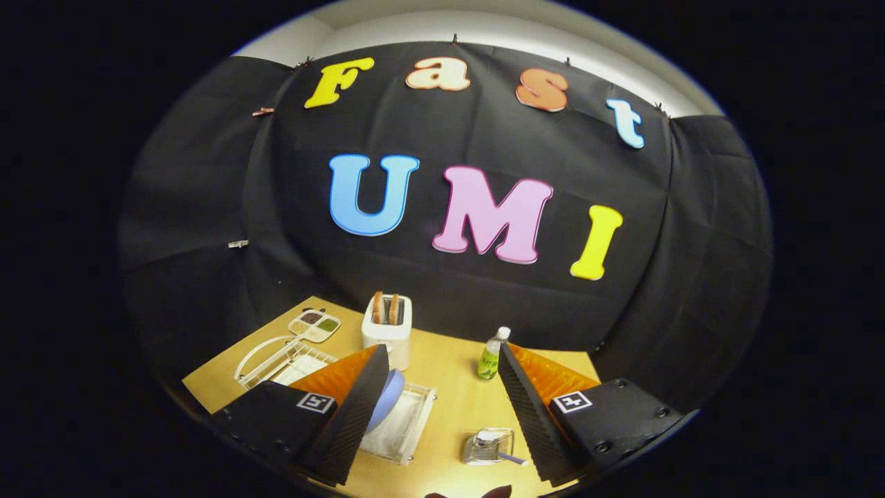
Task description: Take the plate from the dish rack, then take the spoon from the basket and place it into the plate.
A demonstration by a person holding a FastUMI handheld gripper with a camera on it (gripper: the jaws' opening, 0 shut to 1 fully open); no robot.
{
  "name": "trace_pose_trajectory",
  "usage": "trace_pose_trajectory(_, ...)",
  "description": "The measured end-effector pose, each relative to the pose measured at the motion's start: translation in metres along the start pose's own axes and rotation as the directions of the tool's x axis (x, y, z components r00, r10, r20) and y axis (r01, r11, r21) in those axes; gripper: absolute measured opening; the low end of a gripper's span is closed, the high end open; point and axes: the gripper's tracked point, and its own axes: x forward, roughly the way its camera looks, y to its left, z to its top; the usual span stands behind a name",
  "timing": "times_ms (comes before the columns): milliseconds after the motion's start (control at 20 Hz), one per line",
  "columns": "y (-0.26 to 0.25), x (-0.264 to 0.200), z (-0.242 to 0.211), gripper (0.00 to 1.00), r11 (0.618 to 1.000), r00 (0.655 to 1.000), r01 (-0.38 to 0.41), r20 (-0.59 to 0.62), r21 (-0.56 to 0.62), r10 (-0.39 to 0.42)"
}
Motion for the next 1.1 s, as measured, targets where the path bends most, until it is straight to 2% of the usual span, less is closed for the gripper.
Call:
trace_pose_trajectory(250,0.033,0.056,-0.050,0.98,0.999,0.975,-0.019,-0.219,0.033,0.026)
trace_pose_trajectory(500,0.058,0.103,-0.108,0.94,0.999,0.911,-0.008,-0.411,0.034,0.021)
trace_pose_trajectory(800,0.067,0.138,-0.178,0.76,0.996,0.813,0.072,-0.582,0.055,-0.027)
trace_pose_trajectory(900,0.065,0.146,-0.193,0.60,0.991,0.793,0.113,-0.608,0.077,-0.043)
trace_pose_trajectory(950,0.068,0.148,-0.200,0.49,0.987,0.781,0.127,-0.623,0.093,-0.042)
trace_pose_trajectory(1000,0.066,0.152,-0.206,0.43,0.985,0.769,0.148,-0.637,0.090,-0.058)
trace_pose_trajectory(1100,0.067,0.154,-0.201,0.38,0.981,0.772,0.163,-0.633,0.104,-0.061)
